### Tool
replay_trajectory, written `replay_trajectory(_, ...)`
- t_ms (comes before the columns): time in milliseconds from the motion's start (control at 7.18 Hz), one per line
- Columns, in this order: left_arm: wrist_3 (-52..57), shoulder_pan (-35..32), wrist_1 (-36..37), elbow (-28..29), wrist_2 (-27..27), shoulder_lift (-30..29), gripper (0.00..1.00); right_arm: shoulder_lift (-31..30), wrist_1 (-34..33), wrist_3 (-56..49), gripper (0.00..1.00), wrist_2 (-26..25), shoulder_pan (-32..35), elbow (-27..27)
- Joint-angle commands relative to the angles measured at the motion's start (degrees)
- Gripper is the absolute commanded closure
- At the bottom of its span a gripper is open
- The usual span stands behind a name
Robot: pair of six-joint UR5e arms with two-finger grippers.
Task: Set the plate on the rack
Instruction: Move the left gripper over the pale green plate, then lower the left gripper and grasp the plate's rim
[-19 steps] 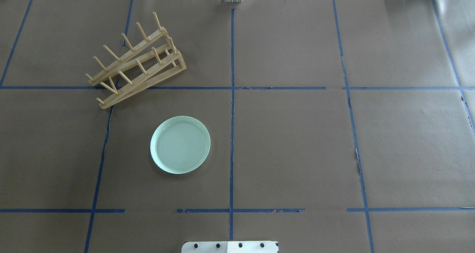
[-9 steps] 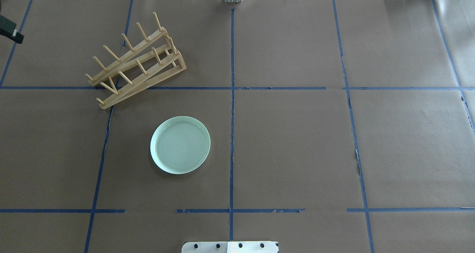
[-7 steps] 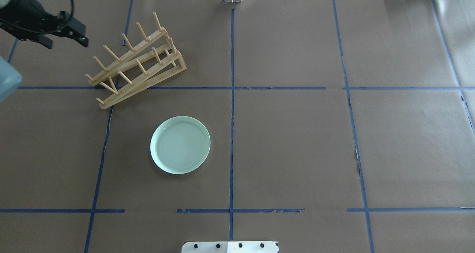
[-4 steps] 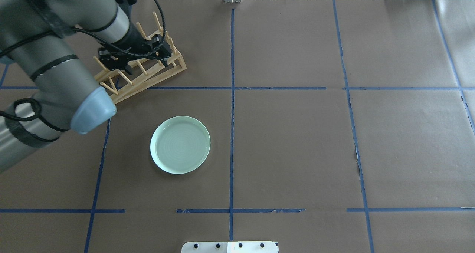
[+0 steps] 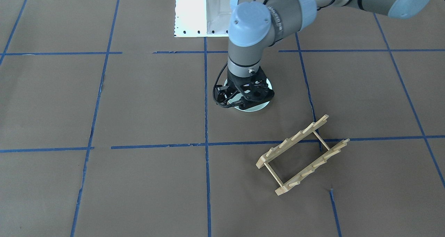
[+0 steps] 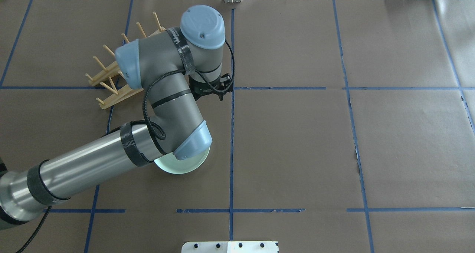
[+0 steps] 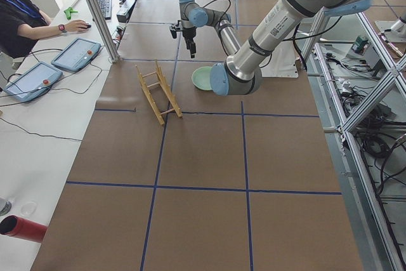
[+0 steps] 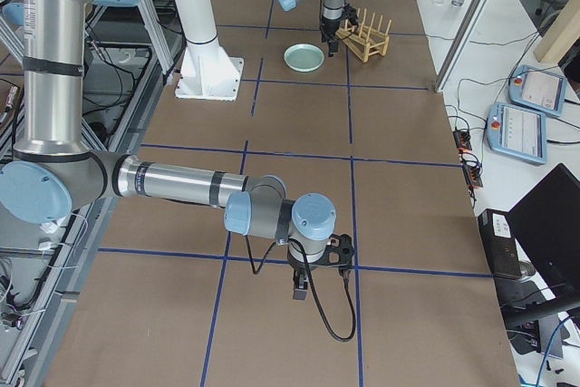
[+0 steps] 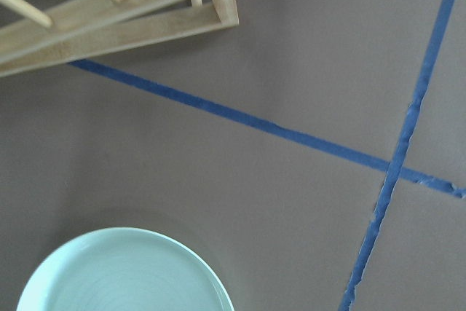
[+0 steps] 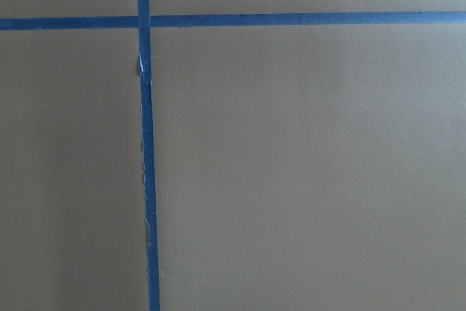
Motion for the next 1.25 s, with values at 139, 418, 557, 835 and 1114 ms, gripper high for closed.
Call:
replay_trajectory(139,-0.87,5.11,-0.04,3.94,1.76,0.07,0.08,0.0,0.0,0.0,0.0,0.0,-0.02,0.0)
replay_trajectory(418,-0.78,6.16,-0.56,3.94,1.67,1.13,0.2,0.0,0.0,0.0,0.0,0.0,0.07,0.0)
replay_trajectory(557,-0.69,6.43,-0.56,3.85,1.67,1.57,0.26,0.0,0.0,0.0,0.0,0.0,-0.02,0.0)
replay_trajectory(835,-0.52,6.43,-0.56,3.76,1.67,1.75,0.37,0.0,0.0,0.0,0.0,0.0,0.07,0.0)
replay_trajectory(1114,-0.25,6.43,-0.74,3.59,1.67,2.54,0.51,0.0,0.0,0.0,0.0,0.0,-0.02,0.0)
